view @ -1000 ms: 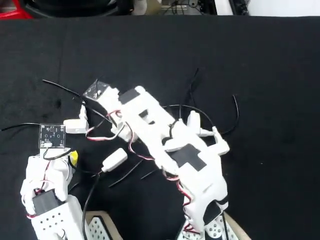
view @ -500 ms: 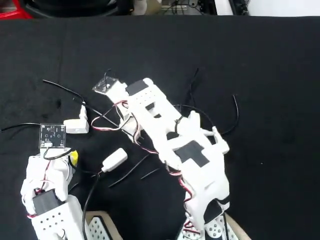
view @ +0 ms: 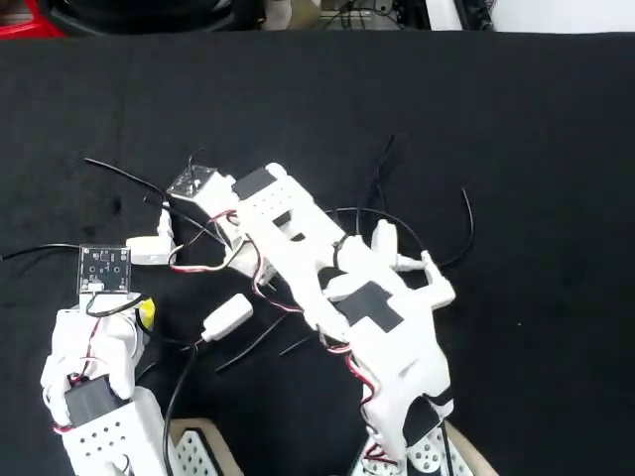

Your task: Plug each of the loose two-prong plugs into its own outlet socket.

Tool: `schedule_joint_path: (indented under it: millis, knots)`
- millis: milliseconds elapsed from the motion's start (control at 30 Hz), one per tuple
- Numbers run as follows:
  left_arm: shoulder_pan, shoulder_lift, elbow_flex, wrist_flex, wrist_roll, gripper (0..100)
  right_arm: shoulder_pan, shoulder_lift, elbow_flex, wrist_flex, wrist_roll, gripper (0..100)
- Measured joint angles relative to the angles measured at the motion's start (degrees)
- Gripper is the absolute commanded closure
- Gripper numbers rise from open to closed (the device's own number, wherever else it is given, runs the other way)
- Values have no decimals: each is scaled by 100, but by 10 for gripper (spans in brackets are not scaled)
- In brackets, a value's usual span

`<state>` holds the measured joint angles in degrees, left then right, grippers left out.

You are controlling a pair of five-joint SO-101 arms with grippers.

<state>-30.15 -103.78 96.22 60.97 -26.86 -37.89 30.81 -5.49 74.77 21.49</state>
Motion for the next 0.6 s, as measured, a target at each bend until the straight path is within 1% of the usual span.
schedule_joint_path:
  millis: [100, 333, 400, 500, 600]
  knots:
    - [0, 0, 0, 0, 0, 712, -167, 132, 0, -35, 0, 864]
    - [0, 0, 0, 0, 0, 712, -167, 149, -9, -35, 0, 866]
    - [0, 0, 0, 0, 0, 712, -167, 149, -9, -35, 0, 890]
    - [0, 0, 0, 0, 0, 712, -167, 158, -9, -35, 0, 969]
    - [0, 0, 0, 0, 0, 712, -149, 167, -105, 9, -9, 982]
